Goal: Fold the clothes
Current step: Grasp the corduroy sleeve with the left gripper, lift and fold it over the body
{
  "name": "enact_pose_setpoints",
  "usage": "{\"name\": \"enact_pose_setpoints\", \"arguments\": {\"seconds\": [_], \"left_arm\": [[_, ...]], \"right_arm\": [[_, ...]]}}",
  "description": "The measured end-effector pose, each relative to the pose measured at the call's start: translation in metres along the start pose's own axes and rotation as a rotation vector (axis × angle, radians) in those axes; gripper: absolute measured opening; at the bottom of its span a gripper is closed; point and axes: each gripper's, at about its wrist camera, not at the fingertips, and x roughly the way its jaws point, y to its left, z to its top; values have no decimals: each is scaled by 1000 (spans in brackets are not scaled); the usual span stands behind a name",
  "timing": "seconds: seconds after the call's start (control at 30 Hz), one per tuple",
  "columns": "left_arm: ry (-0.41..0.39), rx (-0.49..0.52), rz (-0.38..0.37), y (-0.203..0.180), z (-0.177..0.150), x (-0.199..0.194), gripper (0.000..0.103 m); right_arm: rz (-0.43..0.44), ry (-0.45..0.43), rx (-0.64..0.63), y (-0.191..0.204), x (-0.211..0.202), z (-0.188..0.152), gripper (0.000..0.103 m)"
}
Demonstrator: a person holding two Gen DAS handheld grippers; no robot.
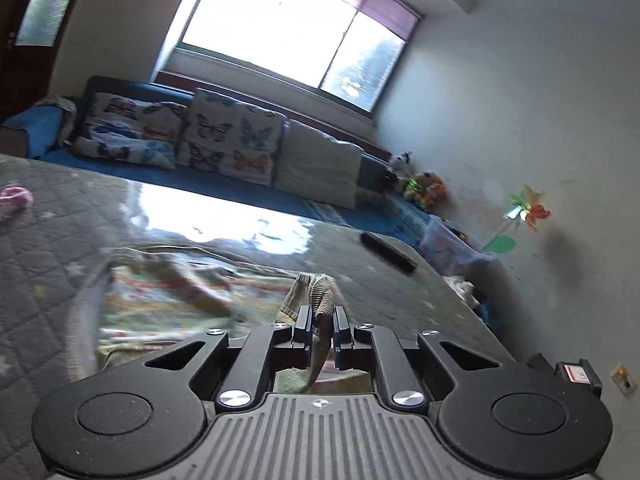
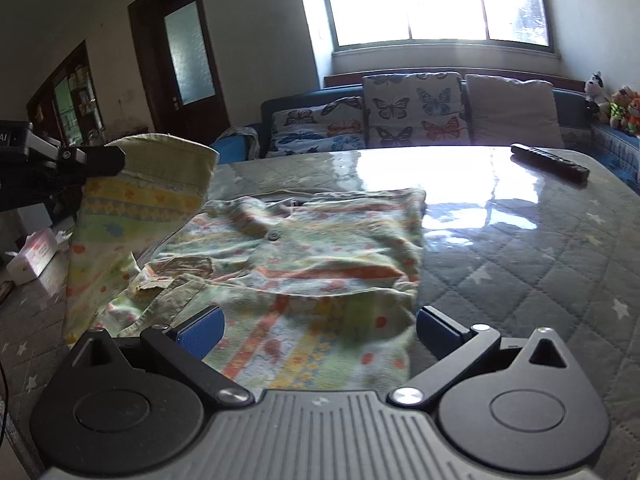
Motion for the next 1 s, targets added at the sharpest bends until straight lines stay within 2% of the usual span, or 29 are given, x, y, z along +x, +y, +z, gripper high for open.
{"name": "enact_pose_setpoints", "arguments": {"seconds": [0.27,0.3,0.5,0.57,0.63,0.83,1.0], "left_arm": [[108,54,-41,-28,-20,41,12],[122,62,-45,-29,-24,44,15],[187,103,-70,-37,-42,57,20],[196,101,-75,-36,-45,57,24],[197,105,-69,-33,-48,53,40],[166,114,9,-10,-50,30,47],[148,80,142,29,-53,11,49]], "right_arm": [[-61,-27,78,-35,-17,-5,103],[-66,-29,88,-39,-18,-6,103],[-72,-33,148,-52,-21,-7,103],[-66,-34,157,-52,-21,-6,103],[-58,-36,151,-49,-20,-4,103],[2,-21,114,-27,-9,5,100],[55,11,75,-3,7,7,99]]}}
